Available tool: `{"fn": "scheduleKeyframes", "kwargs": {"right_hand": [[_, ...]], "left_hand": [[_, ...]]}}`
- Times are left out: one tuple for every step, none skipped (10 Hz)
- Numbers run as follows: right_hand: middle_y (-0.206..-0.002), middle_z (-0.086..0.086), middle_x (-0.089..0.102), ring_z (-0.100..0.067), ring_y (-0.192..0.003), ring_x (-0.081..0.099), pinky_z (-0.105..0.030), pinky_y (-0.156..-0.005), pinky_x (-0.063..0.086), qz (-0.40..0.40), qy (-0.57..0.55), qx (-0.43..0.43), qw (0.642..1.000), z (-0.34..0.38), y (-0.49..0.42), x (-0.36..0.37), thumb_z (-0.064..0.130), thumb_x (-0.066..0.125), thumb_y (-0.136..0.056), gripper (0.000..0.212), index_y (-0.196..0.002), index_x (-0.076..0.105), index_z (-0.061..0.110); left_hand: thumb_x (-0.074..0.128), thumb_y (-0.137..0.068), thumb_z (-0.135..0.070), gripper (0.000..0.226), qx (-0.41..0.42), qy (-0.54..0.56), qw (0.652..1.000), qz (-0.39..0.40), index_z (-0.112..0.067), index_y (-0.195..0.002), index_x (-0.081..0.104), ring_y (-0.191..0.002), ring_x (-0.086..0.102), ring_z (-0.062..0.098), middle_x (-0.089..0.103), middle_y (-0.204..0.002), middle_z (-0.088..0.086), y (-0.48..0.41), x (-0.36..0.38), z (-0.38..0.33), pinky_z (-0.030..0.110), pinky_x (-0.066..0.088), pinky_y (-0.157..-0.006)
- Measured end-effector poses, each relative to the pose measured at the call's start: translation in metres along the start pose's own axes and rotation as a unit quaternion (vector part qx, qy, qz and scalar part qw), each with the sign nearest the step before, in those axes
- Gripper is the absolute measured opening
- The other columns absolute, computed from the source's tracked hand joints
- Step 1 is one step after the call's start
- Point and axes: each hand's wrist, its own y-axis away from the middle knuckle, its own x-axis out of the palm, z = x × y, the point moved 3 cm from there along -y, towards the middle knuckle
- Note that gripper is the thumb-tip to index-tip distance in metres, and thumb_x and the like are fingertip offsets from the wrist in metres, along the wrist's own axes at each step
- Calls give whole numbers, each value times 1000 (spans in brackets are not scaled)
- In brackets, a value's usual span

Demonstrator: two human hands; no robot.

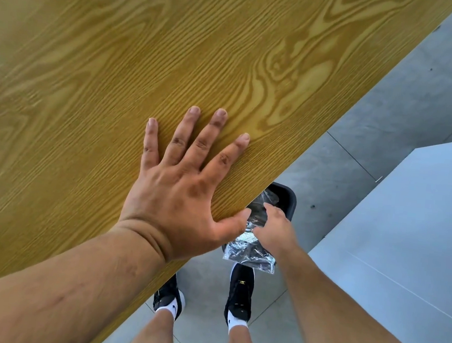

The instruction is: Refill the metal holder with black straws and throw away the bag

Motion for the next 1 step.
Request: {"fn": "scheduleKeyframes", "kwargs": {"right_hand": [[-167, -9, 39, -32, -143, 48, -45, -113, 48, 3, 13, 3, 1000, -5, 8, -2, 27, 66, -91, 81, -165, 32, 23]], "left_hand": [[52, -79, -84, 105, 1, 3, 1000, 4, -36, -169, 26, -168, 7, 34, 13, -182, 2, -1, -1, -2, 77, 7, -127]]}}
